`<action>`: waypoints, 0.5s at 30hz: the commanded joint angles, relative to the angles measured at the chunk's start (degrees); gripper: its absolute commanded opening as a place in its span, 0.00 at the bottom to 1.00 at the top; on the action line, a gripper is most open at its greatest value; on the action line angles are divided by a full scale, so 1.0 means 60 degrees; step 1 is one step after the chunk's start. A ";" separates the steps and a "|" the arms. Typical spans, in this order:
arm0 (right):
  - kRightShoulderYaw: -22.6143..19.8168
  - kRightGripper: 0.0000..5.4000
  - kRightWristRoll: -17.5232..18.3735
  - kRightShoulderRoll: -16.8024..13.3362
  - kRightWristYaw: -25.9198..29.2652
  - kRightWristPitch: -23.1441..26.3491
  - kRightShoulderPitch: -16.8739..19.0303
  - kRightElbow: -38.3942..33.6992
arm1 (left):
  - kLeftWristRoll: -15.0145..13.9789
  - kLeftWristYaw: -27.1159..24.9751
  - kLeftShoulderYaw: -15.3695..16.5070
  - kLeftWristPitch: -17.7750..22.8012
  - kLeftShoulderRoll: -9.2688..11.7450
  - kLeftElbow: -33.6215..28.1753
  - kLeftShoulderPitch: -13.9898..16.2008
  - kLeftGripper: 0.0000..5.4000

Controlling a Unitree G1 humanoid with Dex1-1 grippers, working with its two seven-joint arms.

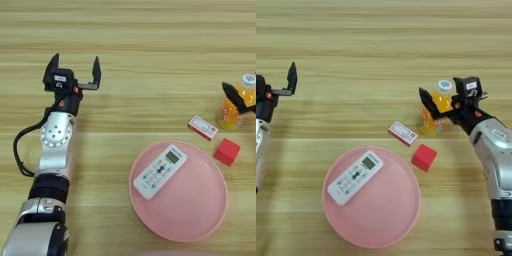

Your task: Move the objects on the table

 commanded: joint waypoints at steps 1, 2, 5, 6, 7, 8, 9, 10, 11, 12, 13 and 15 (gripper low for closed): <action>0.0047 0.98 -0.0203 0.0058 0.0073 0.0007 -0.0078 0.0381 | -0.0024 -0.0062 0.0005 -0.0058 0.0032 0.0004 -0.0106 1.00; 0.0042 0.96 -0.0230 0.0062 0.0069 -0.0003 -0.0096 0.0436 | -0.0024 -0.0062 0.0005 -0.0059 0.0031 0.0005 -0.0105 1.00; 0.0034 0.90 -0.0295 0.0077 0.0067 0.0010 -0.0138 0.0562 | -0.0027 -0.0066 0.0005 -0.0059 0.0030 0.0006 -0.0105 1.00; 0.0033 0.88 -0.0291 0.0081 0.0075 0.0038 -0.0146 0.0584 | -0.0029 -0.0066 0.0005 -0.0059 0.0030 0.0006 -0.0105 1.00; 0.0033 0.87 -0.0286 0.0085 0.0086 0.0054 -0.0151 0.0599 | -0.0029 -0.0066 0.0006 -0.0060 0.0030 0.0006 -0.0105 1.00; 0.0043 0.84 -0.0307 0.0074 0.0104 0.0040 -0.0159 0.0626 | -0.0025 -0.0062 0.0004 -0.0064 0.0025 0.0018 -0.0110 1.00; 0.0059 0.83 -0.0336 0.0062 0.0122 0.0023 -0.0159 0.0643 | -0.0022 -0.0059 0.0003 -0.0067 0.0022 0.0027 -0.0114 1.00; 0.0073 0.80 -0.0353 0.0055 0.0146 0.0019 -0.0156 0.0653 | -0.0020 -0.0056 0.0002 -0.0070 0.0020 0.0033 -0.0117 1.00; 0.0075 0.79 -0.0367 0.0053 0.0172 0.0019 -0.0157 0.0663 | -0.0017 -0.0052 0.0000 -0.0069 0.0017 0.0036 -0.0122 1.00; 0.0072 0.75 -0.0374 0.0057 0.0199 0.0025 -0.0157 0.0665 | -0.0014 -0.0048 -0.0003 -0.0067 0.0013 0.0035 -0.0123 1.00; 0.0067 0.73 -0.0378 0.0061 0.0221 0.0028 -0.0156 0.0666 | -0.0012 -0.0045 -0.0006 -0.0066 0.0010 0.0033 -0.0123 1.00; 0.0071 0.69 -0.0385 0.0069 0.0258 0.0031 -0.0147 0.0654 | -0.0009 -0.0042 -0.0010 -0.0064 0.0005 0.0030 -0.0122 1.00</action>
